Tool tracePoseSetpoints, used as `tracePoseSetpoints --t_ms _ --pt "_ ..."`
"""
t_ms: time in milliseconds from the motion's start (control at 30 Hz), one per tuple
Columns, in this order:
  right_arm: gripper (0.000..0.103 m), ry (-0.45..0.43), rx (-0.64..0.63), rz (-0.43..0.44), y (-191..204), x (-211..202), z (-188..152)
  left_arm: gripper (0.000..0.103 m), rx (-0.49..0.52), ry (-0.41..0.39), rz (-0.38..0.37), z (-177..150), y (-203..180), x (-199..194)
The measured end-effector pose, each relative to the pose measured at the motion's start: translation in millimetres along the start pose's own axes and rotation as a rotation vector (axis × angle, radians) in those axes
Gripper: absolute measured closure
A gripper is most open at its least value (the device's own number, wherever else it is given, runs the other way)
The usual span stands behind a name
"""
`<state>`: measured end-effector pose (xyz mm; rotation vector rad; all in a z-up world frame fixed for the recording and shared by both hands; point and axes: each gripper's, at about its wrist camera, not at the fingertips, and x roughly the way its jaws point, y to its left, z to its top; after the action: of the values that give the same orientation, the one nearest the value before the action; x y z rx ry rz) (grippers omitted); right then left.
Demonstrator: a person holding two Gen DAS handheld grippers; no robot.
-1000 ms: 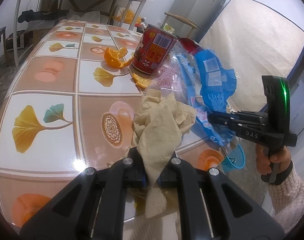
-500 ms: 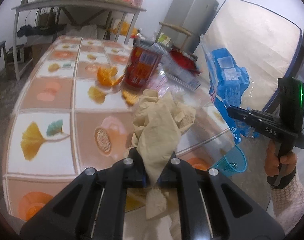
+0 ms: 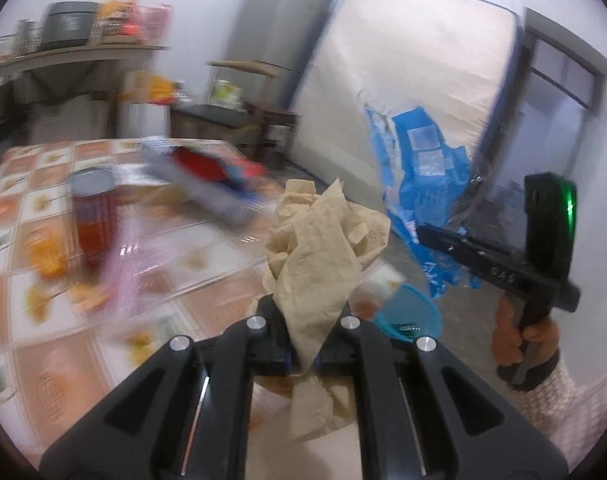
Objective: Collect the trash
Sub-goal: 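Carry the brown paper and blue snack bag in both tools over the wastebasket, then open both tools to drop the paper and snack bag into the wastebasket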
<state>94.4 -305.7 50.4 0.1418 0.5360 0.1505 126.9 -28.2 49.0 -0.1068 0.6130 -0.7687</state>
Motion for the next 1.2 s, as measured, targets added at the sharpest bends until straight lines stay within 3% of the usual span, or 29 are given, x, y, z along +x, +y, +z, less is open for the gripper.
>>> tracePoseSetpoints --t_ms 267,467,633,733,867,933,1100,1200 --pt "0.099 -0.018 0.210 -0.271 -119.3 -52.0 -41.3 0.097 0.122 0.127 -0.261 33.9 -104.5 115.0" --pt "0.099 0.032 0.385 -0.417 -209.5 -65.5 -91.6 0.097 0.174 0.265 -0.364 26.5 -184.4 218.9" --pt "0.099 0.131 0.549 -0.436 -282.1 -39.5 -138.7 0.097 0.144 0.417 -0.361 2.7 -220.2 322.2" --pt "0.099 0.220 0.621 -0.406 -316.4 -8.5 -163.9 0.097 0.125 0.496 -0.341 -14.3 -231.7 377.5" --pt "0.099 0.343 0.731 -0.350 -355.6 43.9 -198.6 0.097 0.051 0.670 -0.300 -57.7 -239.3 461.0" --pt "0.099 0.386 0.788 -0.324 -371.8 61.9 -214.5 0.097 0.015 0.742 -0.273 -78.1 -236.5 491.9" --pt "0.099 0.449 0.899 -0.301 -413.0 93.0 -245.9 0.097 -0.180 0.924 -0.197 -124.0 -201.7 571.0" --pt "0.099 0.472 0.920 -0.292 -426.7 112.0 -252.0 0.093 -0.221 0.955 -0.173 -133.5 -190.3 587.4"
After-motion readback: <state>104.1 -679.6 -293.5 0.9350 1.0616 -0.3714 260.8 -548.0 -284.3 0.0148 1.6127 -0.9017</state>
